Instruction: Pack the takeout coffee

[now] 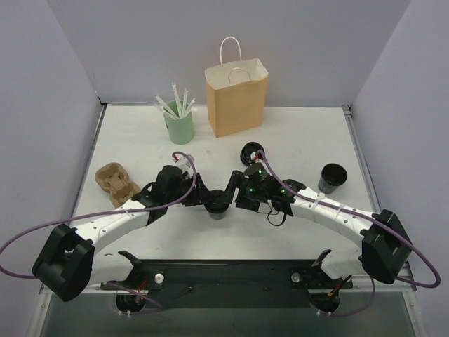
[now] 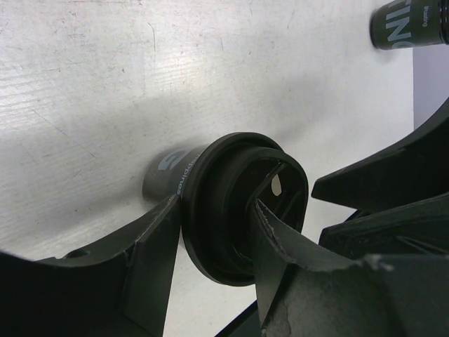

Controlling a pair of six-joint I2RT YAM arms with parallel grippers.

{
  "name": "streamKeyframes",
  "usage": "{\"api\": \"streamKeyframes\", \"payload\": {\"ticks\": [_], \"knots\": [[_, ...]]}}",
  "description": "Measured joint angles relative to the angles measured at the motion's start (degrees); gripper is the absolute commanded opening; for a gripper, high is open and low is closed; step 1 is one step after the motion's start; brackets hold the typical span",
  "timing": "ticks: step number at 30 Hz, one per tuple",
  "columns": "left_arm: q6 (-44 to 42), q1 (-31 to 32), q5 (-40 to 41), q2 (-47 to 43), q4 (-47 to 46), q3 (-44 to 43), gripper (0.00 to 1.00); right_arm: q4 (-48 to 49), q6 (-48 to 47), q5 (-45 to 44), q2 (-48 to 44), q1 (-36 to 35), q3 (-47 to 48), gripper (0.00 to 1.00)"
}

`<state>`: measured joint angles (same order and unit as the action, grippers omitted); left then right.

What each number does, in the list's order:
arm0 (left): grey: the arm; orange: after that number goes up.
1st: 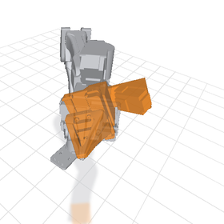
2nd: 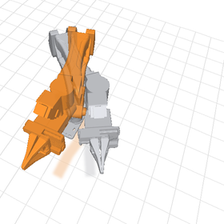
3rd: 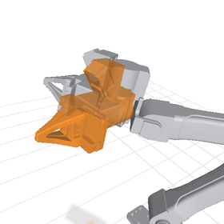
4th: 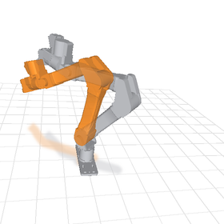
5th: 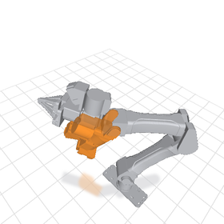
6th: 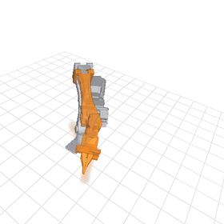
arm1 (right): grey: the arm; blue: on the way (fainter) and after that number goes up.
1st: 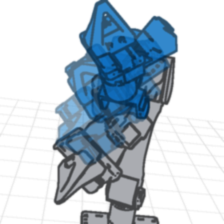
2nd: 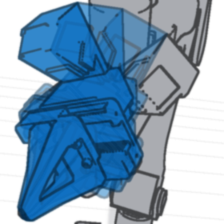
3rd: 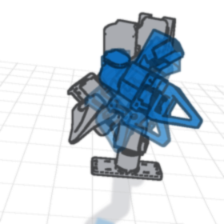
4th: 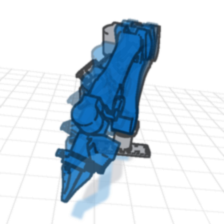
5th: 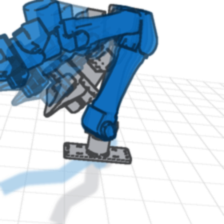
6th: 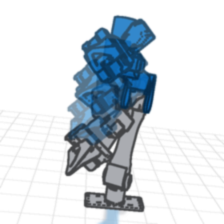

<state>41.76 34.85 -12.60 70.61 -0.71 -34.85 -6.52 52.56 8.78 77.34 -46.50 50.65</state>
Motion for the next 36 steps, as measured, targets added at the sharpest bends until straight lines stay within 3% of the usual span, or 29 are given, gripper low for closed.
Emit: {"api": "streamKeyframes", "payload": {"ticks": [10,17,30,36], "knots": [[3.19,0.83,2.29,-1.51,-2.60,2.36,0.52,12.31,14.75,-3.26,-2.10,-3.58,-7.67,0.61],[4.42,1.44,3.48,-1.68,-3.37,2.89,0.52,15.93,20.79,-7.37,-2.08,-6.99,-11.23,0.59],[5.29,1.60,4.46,-2.21,-3.61,3.39,0.52,16.63,24.28,-14.12,-1.66,-9.49,-11.78,0.47],[6.03,1.62,4.96,-2.84,-3.82,4.02,0.51,16.87,22.34,-15.41,-1.66,-8.96,-12.11,0.32]]}}
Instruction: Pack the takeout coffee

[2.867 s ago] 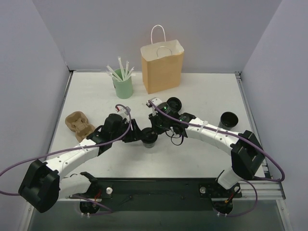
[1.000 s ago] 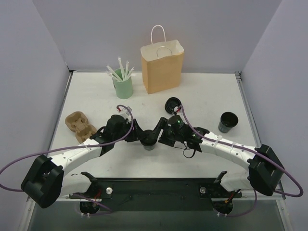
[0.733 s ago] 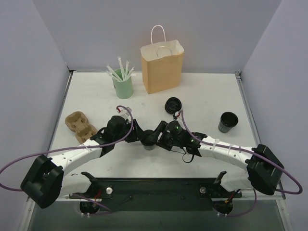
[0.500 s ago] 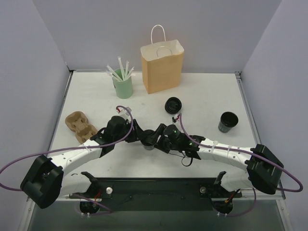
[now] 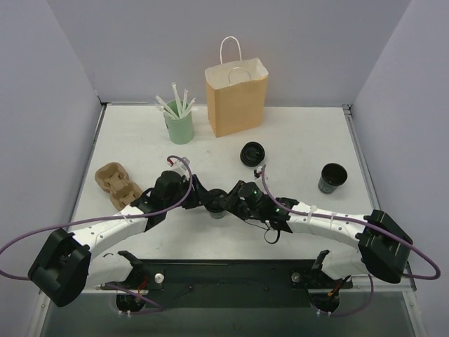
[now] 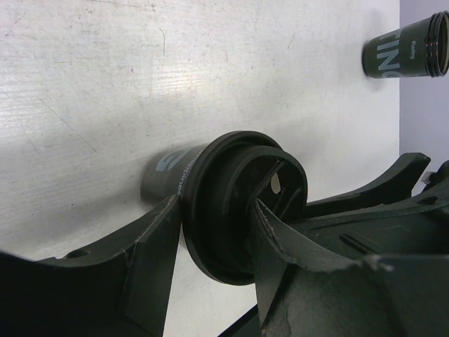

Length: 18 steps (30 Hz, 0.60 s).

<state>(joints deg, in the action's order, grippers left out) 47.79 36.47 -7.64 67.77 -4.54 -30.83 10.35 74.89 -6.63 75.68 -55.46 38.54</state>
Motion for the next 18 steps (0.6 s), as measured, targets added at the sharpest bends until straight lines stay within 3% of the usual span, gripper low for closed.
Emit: {"api": "streamKeyframes", "payload": {"ticks": [8,14,18], "knots": [[0.17,0.00,0.66,-0.42,0.07,0.17,0.51,1.95,-6.75,4.50,0.00,4.11,-0.15,0.23],[0.96,0.17,1.40,-0.48,0.00,0.33,0.51,0.92,-16.96,13.92,2.89,9.55,3.30,0.22],[1.25,-0.07,3.32,-0.87,-0.24,0.59,0.51,-1.14,-23.21,21.18,7.76,13.14,8.44,0.27]]}}
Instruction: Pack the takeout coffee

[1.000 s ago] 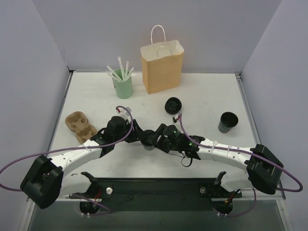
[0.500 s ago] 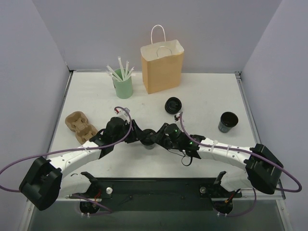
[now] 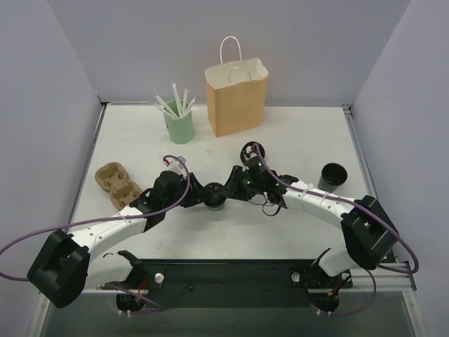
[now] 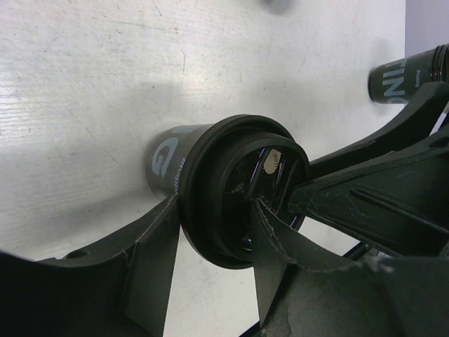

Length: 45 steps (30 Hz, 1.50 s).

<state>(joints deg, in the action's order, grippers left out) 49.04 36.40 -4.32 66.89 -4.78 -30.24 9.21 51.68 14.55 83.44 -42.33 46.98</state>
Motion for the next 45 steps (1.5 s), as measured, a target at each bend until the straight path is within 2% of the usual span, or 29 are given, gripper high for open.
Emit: {"api": "streamKeyframes", "payload": {"ticks": [4,8,21,26,36,45], "knots": [[0.15,-0.07,1.11,-0.04,-0.09,0.00,0.51,-1.99,-4.17,6.05,3.21,2.56,3.52,0.30],[0.11,-0.07,1.16,0.17,0.26,-0.42,0.52,-6.03,-7.39,9.99,5.29,4.22,7.08,0.25],[-4.87,-1.38,0.55,3.72,9.46,-8.46,0.59,-14.60,-11.17,15.23,12.17,7.41,16.61,0.17],[-8.22,-2.38,-1.81,5.05,13.31,-11.72,0.66,-15.80,-11.10,15.78,14.64,10.19,18.95,0.17],[-12.90,-3.45,-6.05,7.15,17.49,-14.08,0.68,-19.39,-14.40,18.71,18.62,11.63,24.37,0.14],[-14.82,-4.33,-6.86,4.20,21.49,-17.16,0.70,-22.12,-18.40,21.40,19.58,11.67,25.99,0.13]]}}
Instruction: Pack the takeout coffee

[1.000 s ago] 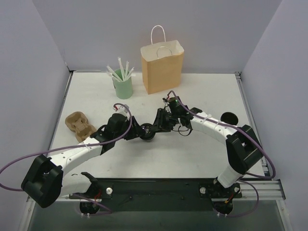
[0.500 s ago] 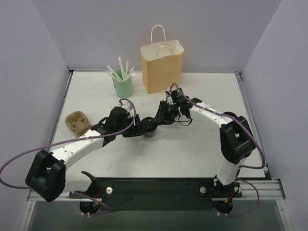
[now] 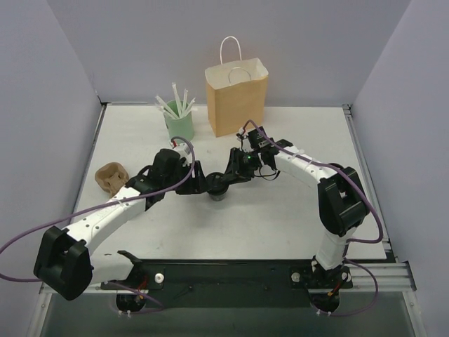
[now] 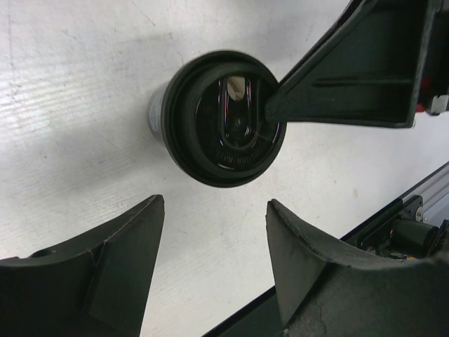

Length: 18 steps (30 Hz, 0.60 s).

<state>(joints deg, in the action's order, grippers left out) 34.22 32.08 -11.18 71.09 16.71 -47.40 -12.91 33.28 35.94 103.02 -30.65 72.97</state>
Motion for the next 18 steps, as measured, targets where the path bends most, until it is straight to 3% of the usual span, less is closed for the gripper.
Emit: {"api": "streamKeyframes", "payload": {"ticks": [6,18], "knots": [[-3.08,-2.47,-1.36,0.85,-0.87,-1.03,0.70,-0.70,-1.57,1.49,0.00,-0.02,0.00,0.13],[-8.17,-3.76,-8.20,10.80,-9.92,-1.40,0.68,-1.27,-2.32,2.62,0.00,0.00,0.00,0.13]]}}
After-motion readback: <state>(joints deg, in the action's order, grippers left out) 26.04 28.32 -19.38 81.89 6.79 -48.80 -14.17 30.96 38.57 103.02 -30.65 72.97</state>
